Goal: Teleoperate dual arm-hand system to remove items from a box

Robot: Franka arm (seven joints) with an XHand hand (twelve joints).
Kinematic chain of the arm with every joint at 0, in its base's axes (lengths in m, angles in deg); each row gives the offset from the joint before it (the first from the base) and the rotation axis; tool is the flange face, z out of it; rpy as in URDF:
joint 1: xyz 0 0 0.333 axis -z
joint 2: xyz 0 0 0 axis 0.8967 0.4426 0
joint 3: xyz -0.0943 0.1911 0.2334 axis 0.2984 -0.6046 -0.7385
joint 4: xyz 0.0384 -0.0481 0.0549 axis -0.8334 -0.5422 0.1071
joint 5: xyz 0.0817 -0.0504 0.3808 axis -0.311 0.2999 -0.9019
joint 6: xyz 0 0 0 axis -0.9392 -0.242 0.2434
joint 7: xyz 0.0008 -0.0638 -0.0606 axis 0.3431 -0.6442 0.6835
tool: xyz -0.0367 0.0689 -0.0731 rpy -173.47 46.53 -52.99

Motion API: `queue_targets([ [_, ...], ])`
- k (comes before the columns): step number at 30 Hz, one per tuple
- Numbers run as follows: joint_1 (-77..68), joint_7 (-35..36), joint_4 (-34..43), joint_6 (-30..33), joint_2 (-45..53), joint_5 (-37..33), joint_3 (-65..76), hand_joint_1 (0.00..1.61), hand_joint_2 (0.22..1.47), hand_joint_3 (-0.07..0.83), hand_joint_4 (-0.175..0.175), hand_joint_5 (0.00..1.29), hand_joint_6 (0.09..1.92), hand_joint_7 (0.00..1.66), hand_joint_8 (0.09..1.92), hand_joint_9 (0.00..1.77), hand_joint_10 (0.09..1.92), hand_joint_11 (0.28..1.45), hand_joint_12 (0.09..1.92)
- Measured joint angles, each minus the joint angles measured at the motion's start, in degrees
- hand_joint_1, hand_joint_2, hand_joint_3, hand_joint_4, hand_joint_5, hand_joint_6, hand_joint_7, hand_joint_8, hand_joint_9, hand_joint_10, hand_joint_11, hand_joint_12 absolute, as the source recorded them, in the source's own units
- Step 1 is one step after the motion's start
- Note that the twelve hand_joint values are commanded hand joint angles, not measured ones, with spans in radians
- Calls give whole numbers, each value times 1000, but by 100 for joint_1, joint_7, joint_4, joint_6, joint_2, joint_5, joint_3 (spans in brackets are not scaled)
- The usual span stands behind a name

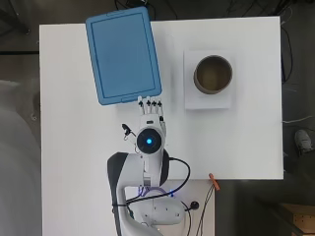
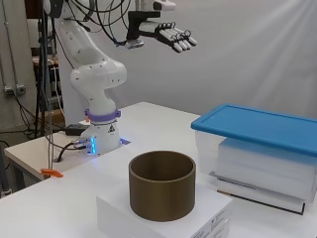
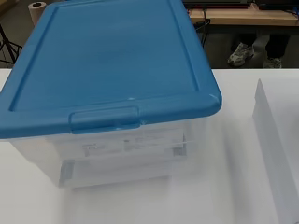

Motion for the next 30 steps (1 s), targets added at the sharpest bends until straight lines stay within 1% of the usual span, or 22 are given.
queue_targets([
  [4, -2, 61, -61, -5, 77, -20, 44, 189, 913, 5, 70, 254, 87, 360, 87, 405, 87, 448, 87],
  [6, -31, 81, -3, -25, 135, -34, -74, 188, 904, -1, 69, 251, 87, 354, 87, 370, 87, 428, 87],
  [7, -46, 138, 31, -25, 176, 24, -165, 191, 898, -4, 72, 253, 87, 350, 87, 354, 87, 417, 87],
  [8, -54, 187, 83, -14, 242, 177, -346, 200, 894, -5, 83, 262, 87, 351, 87, 350, 87, 404, 87],
  [10, -49, 156, 177, 6, 441, 609, -774, 215, 876, -12, 100, 260, 87, 348, 87, 356, 87, 383, 87],
  [13, -36, 50, 170, 176, 741, 1695, -1563, 222, 851, -16, 112, 240, 87, 332, 87, 347, 87, 340, 87],
  [16, -3, -207, 97, 420, 1104, 2536, -2039, 200, 838, -16, 113, 209, 87, 321, 87, 344, 87, 323, 87],
  [18, 12, -546, -75, 918, 1450, 2877, -2123, 170, 836, -12, 96, 206, 87, 340, 87, 371, 87, 331, 87],
  [21, 14, -741, -321, 1639, 1606, 2979, -1991, 149, 849, -3, 74, 214, 87, 349, 87, 391, 87, 338, 87],
  [23, 25, -842, -413, 1887, 1720, 2976, -1912, 144, 857, 1, 70, 225, 87, 354, 87, 397, 87, 341, 87],
  [30, 102, -1145, -638, 1947, 2223, 3269, -1792, 120, 866, 4, 77, 236, 87, 366, 87, 403, 87, 349, 87],
])
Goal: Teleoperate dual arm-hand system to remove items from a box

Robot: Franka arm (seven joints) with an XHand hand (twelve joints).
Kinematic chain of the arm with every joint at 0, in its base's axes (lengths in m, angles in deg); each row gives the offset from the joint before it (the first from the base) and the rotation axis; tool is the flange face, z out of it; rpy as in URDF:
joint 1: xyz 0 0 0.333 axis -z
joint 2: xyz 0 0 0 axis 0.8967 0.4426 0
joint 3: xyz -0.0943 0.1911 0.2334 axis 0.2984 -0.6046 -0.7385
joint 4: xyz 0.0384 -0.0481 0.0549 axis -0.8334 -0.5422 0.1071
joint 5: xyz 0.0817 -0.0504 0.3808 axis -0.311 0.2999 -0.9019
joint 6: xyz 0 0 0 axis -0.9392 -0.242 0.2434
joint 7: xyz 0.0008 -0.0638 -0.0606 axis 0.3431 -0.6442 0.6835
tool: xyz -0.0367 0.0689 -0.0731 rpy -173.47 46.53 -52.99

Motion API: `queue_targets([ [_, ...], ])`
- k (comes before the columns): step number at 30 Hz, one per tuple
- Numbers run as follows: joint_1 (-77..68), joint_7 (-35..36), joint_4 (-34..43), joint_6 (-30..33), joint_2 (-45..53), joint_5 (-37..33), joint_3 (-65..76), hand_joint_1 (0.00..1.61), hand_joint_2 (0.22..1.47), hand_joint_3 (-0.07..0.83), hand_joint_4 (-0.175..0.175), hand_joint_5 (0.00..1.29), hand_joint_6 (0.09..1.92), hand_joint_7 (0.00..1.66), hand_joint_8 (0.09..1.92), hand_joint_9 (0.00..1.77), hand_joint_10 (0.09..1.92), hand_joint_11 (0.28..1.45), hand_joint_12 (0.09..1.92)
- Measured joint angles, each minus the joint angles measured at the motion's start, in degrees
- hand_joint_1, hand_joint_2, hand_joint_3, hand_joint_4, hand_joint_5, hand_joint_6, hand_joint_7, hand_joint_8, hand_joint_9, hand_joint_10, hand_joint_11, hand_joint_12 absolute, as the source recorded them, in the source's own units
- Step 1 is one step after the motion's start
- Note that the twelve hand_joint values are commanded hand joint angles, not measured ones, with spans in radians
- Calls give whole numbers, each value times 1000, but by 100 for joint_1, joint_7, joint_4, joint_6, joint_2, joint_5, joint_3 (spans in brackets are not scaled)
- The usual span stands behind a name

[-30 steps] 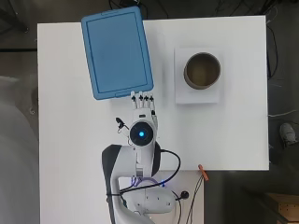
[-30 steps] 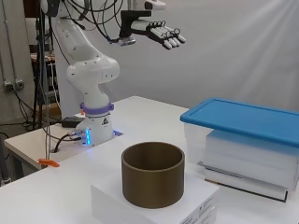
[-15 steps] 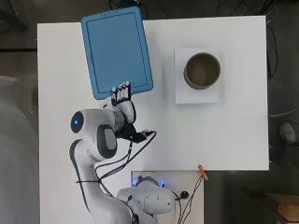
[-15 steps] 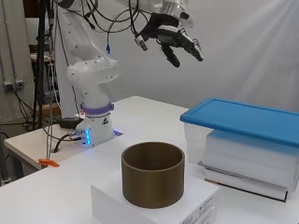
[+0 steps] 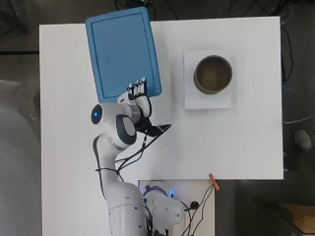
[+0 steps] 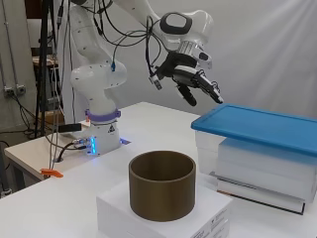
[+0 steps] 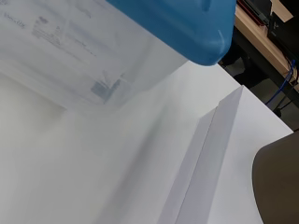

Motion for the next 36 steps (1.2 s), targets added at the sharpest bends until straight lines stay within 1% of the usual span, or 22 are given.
queue_targets([
  [6, 39, -244, 69, -246, 245, 427, -69, 113, 872, 4, 80, 224, 87, 354, 87, 392, 87, 354, 87],
  [8, 41, -270, 88, -266, 255, 449, -82, 109, 870, 2, 82, 215, 87, 363, 87, 398, 87, 359, 87],
  [11, 44, -442, 181, -197, 413, 622, -112, 142, 877, 2, 92, 275, 87, 406, 87, 427, 87, 355, 87],
  [15, 28, -869, 336, 101, 1022, 1333, -163, 145, 867, -4, 88, 289, 87, 402, 87, 434, 87, 360, 87],
  [17, 14, -1004, 403, 138, 1304, 1636, -198, 143, 862, -5, 86, 287, 87, 404, 87, 429, 87, 360, 87],
  [21, -16, -1231, 464, 241, 1615, 1746, -283, 136, 859, -4, 88, 294, 87, 429, 87, 438, 87, 355, 87],
  [22, -20, -1272, 474, 243, 1626, 1728, -299, 134, 862, -3, 89, 317, 87, 459, 87, 456, 87, 358, 87],
  [23, -25, -1269, 493, 237, 1635, 1708, -318, 133, 869, -1, 93, 375, 87, 498, 87, 491, 87, 378, 87],
  [24, -29, -1233, 517, 235, 1649, 1702, -333, 135, 883, 1, 94, 454, 87, 557, 87, 544, 87, 423, 87],
  [25, -34, -1191, 530, 251, 1662, 1711, -339, 151, 913, 2, 91, 538, 87, 669, 87, 646, 87, 492, 87],
  [26, -45, -1164, 516, 313, 1662, 1738, -336, 211, 982, 5, 106, 652, 87, 800, 87, 774, 87, 578, 87],
  [27, -61, -1145, 465, 450, 1629, 1775, -306, 449, 1111, -28, 134, 683, 559, 908, 118, 885, 98, 661, 87],
  [28, -77, -1106, 387, 658, 1556, 1790, -241, 629, 1191, -30, 153, 690, 950, 915, 331, 904, 279, 717, 87],
  [29, -99, -1018, 303, 913, 1459, 1753, -152, 762, 1207, -15, 165, 731, 1132, 891, 645, 878, 641, 779, 87],
  [30, -122, -878, 231, 1189, 1348, 1637, -48, 937, 1208, -16, 80, 804, 1106, 856, 995, 857, 1017, 778, 217],
  [31, -148, -692, 163, 1465, 1244, 1457, 70, 1062, 1202, -11, -12, 855, 1041, 835, 1235, 845, 1295, 720, 519],
  [32, -175, -470, 98, 1736, 1143, 1245, 196, 1137, 1198, -6, -83, 882, 991, 822, 1381, 841, 1475, 656, 797],
  [33, -194, -212, 40, 2004, 1045, 1014, 328, 1083, 1191, -3, -1, 876, 1053, 814, 1476, 845, 1587, 609, 1005],
  [34, -219, 84, -1, 2252, 926, 775, 446, 1024, 1189, -1, 76, 859, 1121, 807, 1537, 851, 1651, 580, 1147],
  [35, -248, 368, -26, 2432, 787, 532, 537, 986, 1189, -1, 124, 847, 1165, 804, 1582, 864, 1695, 569, 1251],
  [36, -278, 684, -39, 2556, 600, 221, 618, 965, 1189, 0, 151, 839, 1189, 804, 1617, 878, 1725, 567, 1321],
])
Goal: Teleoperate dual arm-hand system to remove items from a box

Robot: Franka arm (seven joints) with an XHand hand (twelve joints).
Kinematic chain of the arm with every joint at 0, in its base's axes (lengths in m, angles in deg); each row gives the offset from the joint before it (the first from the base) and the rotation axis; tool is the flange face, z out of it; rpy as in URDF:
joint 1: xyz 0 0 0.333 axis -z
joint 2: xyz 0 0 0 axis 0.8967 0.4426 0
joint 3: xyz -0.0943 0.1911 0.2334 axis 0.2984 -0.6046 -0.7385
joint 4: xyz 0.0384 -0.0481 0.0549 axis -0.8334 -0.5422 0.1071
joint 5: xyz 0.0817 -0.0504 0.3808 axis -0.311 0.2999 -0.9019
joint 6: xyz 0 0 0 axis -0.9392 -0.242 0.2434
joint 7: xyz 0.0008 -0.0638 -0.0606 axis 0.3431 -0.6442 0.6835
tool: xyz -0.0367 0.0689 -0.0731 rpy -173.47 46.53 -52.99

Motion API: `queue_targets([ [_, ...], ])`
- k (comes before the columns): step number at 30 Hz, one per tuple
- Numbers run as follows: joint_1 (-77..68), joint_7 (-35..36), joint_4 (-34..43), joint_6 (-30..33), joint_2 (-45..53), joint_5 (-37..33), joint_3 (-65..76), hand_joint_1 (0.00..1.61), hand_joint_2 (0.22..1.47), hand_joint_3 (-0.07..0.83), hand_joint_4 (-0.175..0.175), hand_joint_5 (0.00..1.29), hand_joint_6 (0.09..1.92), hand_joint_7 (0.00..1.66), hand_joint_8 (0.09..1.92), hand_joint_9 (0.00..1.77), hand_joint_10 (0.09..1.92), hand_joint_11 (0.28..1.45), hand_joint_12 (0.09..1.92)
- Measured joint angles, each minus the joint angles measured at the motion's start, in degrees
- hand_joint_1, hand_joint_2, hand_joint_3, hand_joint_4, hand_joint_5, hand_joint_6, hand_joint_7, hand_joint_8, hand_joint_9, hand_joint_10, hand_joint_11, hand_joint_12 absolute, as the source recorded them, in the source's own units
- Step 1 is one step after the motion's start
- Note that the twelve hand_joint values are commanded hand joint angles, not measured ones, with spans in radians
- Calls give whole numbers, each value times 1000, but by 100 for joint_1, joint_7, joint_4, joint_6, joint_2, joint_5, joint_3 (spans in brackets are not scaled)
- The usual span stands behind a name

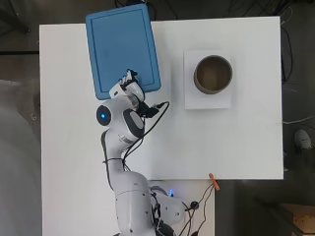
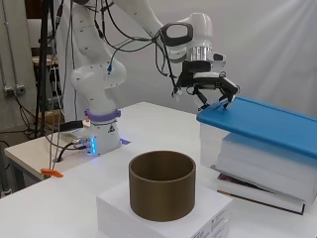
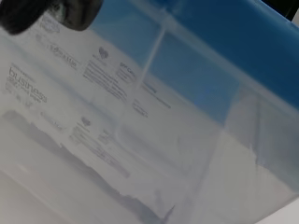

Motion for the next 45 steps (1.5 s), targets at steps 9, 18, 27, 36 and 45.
queue_targets([
  [9, -81, 259, -64, 370, -537, -406, 156, 948, 1184, -1, 175, 840, 1190, 844, 1758, 975, 1807, 626, 1540],
  [18, -95, 217, -108, 596, -704, -323, 271, 930, 1200, 3, 175, 807, 1236, 863, 1856, 1002, 1829, 657, 1613],
  [27, -101, 95, 537, 774, -901, -653, 387, 1202, 1217, -1, -175, 763, 1196, 832, 1365, 1002, 1303, 594, 1270],
  [36, -40, -386, 1311, 367, -714, -714, 365, 1196, 1194, 0, -103, 730, 1211, 955, 1198, 1088, 731, 631, 838],
  [45, -23, -239, 1652, -59, -343, -1009, 422, 1011, 1199, 3, 83, 769, 1250, 1025, 583, 1173, 248, 687, 322],
])
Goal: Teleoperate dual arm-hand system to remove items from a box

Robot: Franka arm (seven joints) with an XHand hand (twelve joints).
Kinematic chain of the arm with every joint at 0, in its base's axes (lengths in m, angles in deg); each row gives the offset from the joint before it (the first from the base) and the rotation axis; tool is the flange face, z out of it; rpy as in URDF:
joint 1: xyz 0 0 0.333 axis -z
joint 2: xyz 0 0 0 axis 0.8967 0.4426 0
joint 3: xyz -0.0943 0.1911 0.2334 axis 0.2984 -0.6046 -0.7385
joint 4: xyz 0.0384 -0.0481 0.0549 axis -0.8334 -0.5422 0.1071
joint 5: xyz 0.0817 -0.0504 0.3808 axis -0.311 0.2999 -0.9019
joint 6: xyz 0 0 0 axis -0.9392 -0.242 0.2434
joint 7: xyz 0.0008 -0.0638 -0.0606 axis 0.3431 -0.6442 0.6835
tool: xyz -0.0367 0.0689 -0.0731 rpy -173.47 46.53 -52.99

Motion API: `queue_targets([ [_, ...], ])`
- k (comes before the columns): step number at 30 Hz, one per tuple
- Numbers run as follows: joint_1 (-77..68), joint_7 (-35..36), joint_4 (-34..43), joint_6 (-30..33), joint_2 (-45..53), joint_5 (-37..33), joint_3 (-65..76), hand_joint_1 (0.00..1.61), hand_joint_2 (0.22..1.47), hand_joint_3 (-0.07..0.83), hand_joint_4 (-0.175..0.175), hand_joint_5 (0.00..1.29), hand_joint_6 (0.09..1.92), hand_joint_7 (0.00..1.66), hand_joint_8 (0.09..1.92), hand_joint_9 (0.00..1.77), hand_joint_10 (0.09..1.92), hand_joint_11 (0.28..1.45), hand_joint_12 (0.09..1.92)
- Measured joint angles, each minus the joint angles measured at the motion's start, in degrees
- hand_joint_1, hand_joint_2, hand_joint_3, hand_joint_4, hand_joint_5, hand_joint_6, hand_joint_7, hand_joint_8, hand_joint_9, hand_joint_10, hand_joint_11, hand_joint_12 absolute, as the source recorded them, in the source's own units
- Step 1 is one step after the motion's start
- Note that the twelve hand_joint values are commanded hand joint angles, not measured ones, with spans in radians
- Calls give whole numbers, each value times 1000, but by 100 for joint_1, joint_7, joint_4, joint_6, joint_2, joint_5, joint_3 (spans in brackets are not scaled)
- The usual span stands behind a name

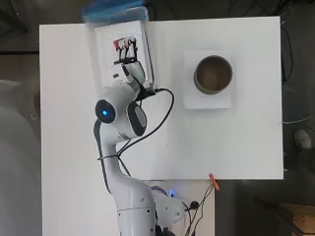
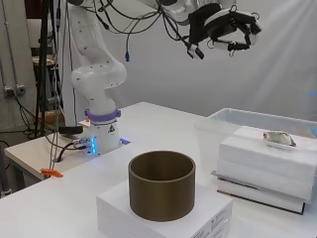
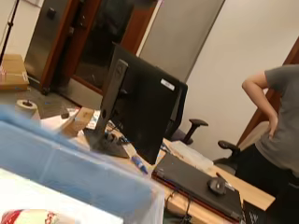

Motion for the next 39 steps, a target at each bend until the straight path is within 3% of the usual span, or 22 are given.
queue_targets([
  [1, -3, -67, 43, -87, 61, -11, -11, 827, 1179, -1, 79, 767, 958, 1063, 376, 1197, 167, 719, 230],
  [3, -19, 38, 137, -240, 144, -367, 34, 547, 1097, -4, 16, 736, 341, 1116, 157, 1253, 106, 781, 163],
  [5, -24, 349, 442, -726, 357, -1182, 89, 393, 1035, -4, -10, 680, 90, 1094, 87, 1216, 87, 770, 111],
  [9, -12, 320, 1360, -2606, 1152, -2405, 216, 232, 956, -14, -3, 548, 87, 921, 87, 968, 87, 614, 87],
  [12, 7, 181, 1838, -3472, 1882, -2859, 313, 210, 936, -16, 19, 522, 87, 827, 87, 865, 87, 560, 87],
  [16, 3, -54, 2177, -3489, 2282, -3102, 332, 185, 916, -14, 61, 477, 87, 614, 87, 633, 87, 464, 87],
  [22, -47, -677, 2533, -3542, 2228, -2254, 56, 157, 885, -14, 113, 415, 87, 488, 87, 510, 87, 419, 87],
  [24, 203, -696, 2523, -3546, 2016, -2254, -263, 158, 878, -13, 125, 402, 87, 452, 87, 484, 87, 416, 87],
  [27, 1500, -568, 2488, -3562, 1740, -2441, -1538, 161, 867, -11, 130, 349, 87, 354, 87, 430, 87, 420, 87],
  [33, 5901, -639, 2560, -3636, 1991, -2193, -5255, 137, 875, -3, 109, 340, 87, 334, 87, 415, 87, 417, 87],
  [36, 7313, -486, 2710, -3734, 2150, -2180, -6063, 120, 882, 1, 108, 365, 87, 355, 87, 431, 87, 415, 87],
  [39, 8191, 67, 2948, -3866, 1575, -2834, -6444, 115, 886, 2, 117, 378, 87, 366, 87, 444, 87, 418, 87],
])
